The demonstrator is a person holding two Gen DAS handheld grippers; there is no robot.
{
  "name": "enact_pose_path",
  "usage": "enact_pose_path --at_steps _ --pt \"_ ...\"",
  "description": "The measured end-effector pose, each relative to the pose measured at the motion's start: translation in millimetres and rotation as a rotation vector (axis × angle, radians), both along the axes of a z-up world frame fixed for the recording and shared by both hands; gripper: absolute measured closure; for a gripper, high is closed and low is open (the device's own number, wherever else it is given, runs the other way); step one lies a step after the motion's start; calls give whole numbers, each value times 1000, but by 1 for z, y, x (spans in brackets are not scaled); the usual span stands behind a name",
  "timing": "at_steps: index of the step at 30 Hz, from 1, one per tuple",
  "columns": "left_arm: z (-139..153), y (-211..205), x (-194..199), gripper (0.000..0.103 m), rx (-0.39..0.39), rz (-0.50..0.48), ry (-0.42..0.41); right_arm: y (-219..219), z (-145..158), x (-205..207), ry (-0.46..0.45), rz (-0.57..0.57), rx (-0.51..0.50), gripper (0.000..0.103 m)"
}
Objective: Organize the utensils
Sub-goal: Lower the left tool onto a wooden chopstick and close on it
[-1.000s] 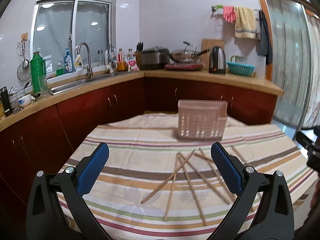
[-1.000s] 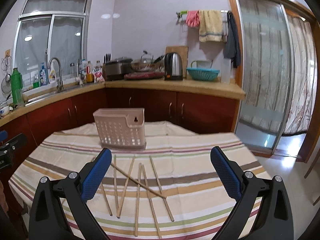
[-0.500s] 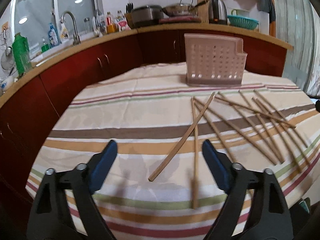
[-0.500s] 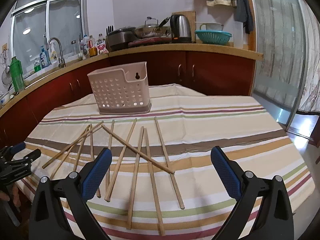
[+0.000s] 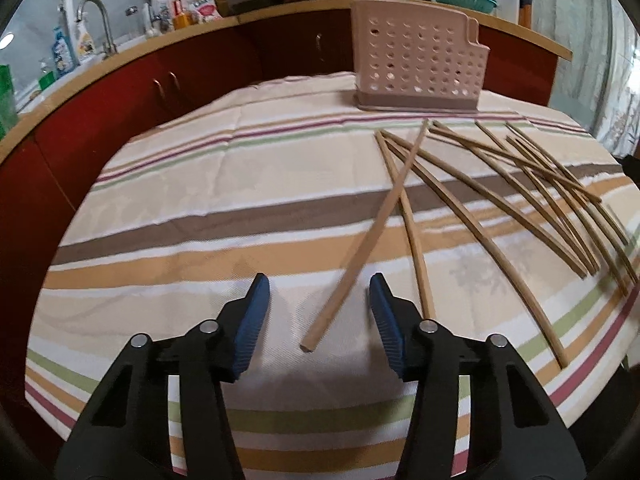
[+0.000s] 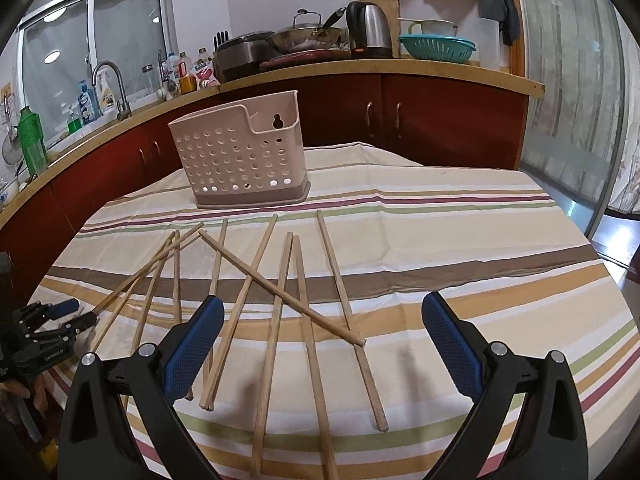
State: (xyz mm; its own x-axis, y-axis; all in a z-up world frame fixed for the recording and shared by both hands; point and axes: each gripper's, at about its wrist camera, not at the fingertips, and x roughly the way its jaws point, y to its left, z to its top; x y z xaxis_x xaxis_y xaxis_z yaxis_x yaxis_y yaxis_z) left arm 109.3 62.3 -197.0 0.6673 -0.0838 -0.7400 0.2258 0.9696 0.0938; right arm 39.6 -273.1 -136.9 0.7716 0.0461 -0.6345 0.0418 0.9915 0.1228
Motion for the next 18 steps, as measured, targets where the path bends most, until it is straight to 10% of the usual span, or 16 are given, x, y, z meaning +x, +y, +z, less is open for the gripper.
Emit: enact_pose_path --at_steps 18 --pt "-2 3 -2 95 -81 -52 7 -4 -17 14 22 45 -31 7"
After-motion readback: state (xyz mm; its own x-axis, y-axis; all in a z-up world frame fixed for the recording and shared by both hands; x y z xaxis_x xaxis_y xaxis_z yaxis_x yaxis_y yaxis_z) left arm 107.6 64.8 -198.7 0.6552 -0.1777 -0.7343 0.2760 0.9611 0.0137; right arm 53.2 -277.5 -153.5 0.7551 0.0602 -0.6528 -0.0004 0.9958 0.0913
